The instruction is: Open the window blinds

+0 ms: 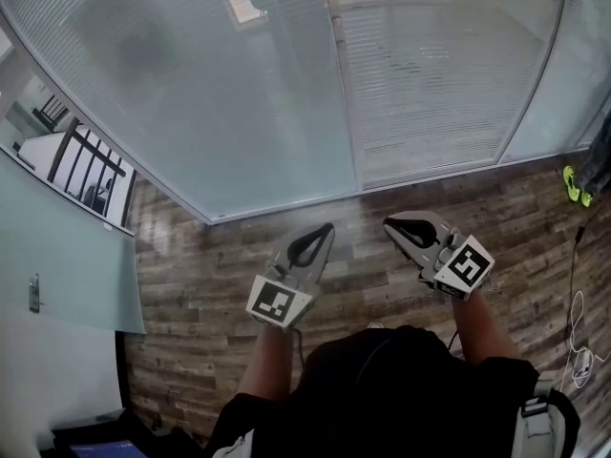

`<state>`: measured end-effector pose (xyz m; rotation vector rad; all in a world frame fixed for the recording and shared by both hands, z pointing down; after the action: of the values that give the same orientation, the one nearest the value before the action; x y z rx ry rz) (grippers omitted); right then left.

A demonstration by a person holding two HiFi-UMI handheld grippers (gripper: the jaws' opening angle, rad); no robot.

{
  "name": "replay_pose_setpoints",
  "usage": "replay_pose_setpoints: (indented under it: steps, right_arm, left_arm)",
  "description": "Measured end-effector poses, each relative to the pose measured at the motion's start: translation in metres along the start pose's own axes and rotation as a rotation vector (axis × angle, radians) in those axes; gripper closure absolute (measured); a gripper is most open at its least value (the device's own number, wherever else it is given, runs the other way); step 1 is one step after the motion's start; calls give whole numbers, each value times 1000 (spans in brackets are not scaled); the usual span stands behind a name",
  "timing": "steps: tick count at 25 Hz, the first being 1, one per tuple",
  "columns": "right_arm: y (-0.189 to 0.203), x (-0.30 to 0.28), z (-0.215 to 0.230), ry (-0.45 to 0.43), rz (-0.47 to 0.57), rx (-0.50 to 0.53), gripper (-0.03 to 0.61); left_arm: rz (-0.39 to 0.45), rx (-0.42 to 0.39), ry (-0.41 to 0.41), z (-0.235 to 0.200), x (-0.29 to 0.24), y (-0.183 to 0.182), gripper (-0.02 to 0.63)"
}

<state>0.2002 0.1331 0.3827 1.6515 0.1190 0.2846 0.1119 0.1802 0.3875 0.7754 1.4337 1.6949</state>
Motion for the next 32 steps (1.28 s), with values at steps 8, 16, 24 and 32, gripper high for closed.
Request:
replay_pose_setpoints:
  steps: [8,16,24,32]
  right_arm:
    - [5,-1,23,-6,17,-7,572]
    - [9,-5,34,3,13,-7,572]
    - [9,-14,45,28,25,1,572]
    - [12,-41,67,58,25,13,572]
  left_arm:
    - [-8,1,-2,-8,-23,1,609]
    - [6,-14,-3,-17,-32,4,609]
    - [0,10,30,-25,-43,-3,610]
    - [27,-11,62,-60,-59,6,609]
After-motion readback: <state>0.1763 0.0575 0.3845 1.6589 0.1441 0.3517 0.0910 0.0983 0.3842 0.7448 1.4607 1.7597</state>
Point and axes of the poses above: the fingertips, and each gripper's own axes: x backward along the fingers, z to its right, y out of its underside, the point moved 1 cm from there along x, backward along the fingers, and after that the axes turned 12 degrees about y, right-handed, at the moved point
